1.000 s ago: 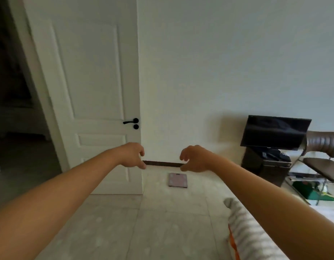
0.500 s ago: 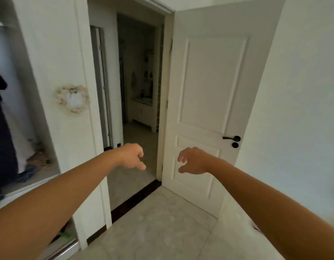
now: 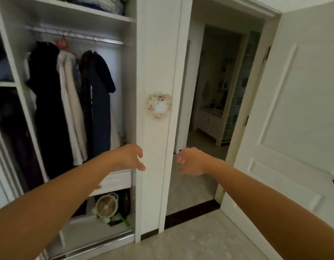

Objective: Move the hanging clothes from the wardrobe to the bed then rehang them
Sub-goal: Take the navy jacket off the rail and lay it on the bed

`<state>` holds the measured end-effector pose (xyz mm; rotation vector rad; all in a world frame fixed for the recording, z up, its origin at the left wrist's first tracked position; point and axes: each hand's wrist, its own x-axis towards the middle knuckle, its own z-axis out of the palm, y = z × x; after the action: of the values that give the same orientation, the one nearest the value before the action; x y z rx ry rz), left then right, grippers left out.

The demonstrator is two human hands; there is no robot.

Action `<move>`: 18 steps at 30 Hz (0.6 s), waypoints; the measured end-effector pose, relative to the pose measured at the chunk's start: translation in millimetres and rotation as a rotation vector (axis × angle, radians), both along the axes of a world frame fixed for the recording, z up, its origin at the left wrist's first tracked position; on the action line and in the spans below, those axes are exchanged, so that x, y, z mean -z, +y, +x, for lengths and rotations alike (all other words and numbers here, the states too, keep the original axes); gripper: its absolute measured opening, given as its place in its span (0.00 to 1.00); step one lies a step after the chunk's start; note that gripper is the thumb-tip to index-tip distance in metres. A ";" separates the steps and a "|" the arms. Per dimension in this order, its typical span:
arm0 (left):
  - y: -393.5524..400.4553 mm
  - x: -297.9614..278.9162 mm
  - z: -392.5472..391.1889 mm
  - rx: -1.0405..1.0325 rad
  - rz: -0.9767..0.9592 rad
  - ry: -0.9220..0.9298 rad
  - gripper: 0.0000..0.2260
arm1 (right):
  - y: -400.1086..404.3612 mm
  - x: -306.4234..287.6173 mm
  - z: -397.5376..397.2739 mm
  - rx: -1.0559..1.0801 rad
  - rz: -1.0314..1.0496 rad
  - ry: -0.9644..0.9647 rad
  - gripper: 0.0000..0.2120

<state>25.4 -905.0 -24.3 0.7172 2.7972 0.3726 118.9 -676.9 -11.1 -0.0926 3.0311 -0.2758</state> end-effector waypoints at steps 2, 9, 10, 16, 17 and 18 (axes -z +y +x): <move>-23.9 -3.9 -22.0 -0.016 -0.027 0.009 0.20 | -22.9 -1.0 -30.5 -0.022 0.003 0.018 0.22; -108.7 -24.8 -108.9 -0.076 -0.047 0.047 0.15 | -102.1 -10.5 -135.0 -0.079 -0.032 0.053 0.21; -118.7 -29.0 -121.3 -0.086 -0.041 0.047 0.15 | -112.5 -12.6 -149.4 -0.090 -0.029 0.065 0.21; -161.7 -47.2 -191.7 -0.151 0.024 0.109 0.26 | -161.4 -24.2 -230.9 -0.163 0.005 0.078 0.18; -165.2 -49.9 -203.6 -0.156 0.031 0.114 0.26 | -166.5 -26.1 -244.2 -0.170 0.007 0.078 0.17; -167.7 -52.6 -215.6 -0.162 0.035 0.115 0.26 | -170.6 -27.9 -258.4 -0.176 0.009 0.079 0.17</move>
<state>-190.2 -1072.8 28.3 0.5360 2.9751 0.4230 -139.6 -847.5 16.8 -0.3765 3.0750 -0.2498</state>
